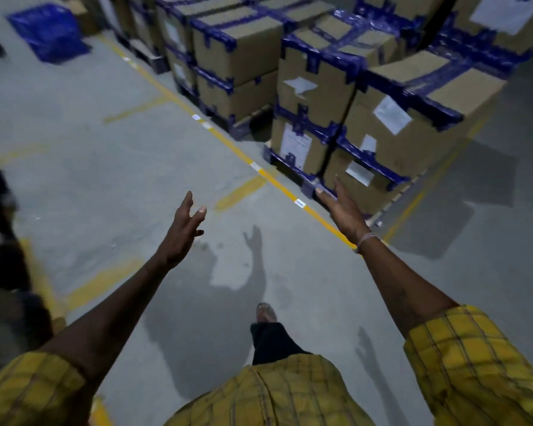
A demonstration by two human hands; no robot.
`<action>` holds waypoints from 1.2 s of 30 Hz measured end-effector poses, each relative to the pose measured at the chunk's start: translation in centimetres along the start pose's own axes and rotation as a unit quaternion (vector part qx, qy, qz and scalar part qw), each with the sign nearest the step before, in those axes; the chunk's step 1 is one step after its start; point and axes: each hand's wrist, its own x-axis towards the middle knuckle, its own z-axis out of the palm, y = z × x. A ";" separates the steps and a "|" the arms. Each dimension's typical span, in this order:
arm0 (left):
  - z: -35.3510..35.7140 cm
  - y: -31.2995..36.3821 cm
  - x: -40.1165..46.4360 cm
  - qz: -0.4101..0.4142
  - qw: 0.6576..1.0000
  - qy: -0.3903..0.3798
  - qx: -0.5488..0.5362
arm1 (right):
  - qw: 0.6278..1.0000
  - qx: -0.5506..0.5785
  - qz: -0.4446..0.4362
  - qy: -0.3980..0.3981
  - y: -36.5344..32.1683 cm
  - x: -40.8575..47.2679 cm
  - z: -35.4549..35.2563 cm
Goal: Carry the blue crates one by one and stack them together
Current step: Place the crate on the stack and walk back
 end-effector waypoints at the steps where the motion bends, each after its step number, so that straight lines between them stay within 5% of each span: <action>1: -1.2 -0.1 1.8 -0.006 1.000 0.028 -0.011 | 1.000 0.007 0.000 -0.031 -0.4 3.4 1.0; 4: -2.4 0.3 3.3 -0.019 0.999 0.036 -0.019 | 1.000 0.016 -0.005 -0.021 -1.1 7.0 2.4; 17: -10.9 0.9 15.5 -0.063 0.969 0.229 -0.062 | 0.977 -0.035 -0.060 -0.202 -14.6 29.9 13.8; 28: -23.8 -3.1 31.8 -0.067 0.956 0.277 -0.067 | 0.968 -0.045 -0.071 -0.237 -22.4 46.7 27.3; 36: -36.5 -2.5 46.8 -0.095 0.964 0.242 -0.058 | 0.974 0.002 -0.029 -0.223 -30.3 59.1 37.8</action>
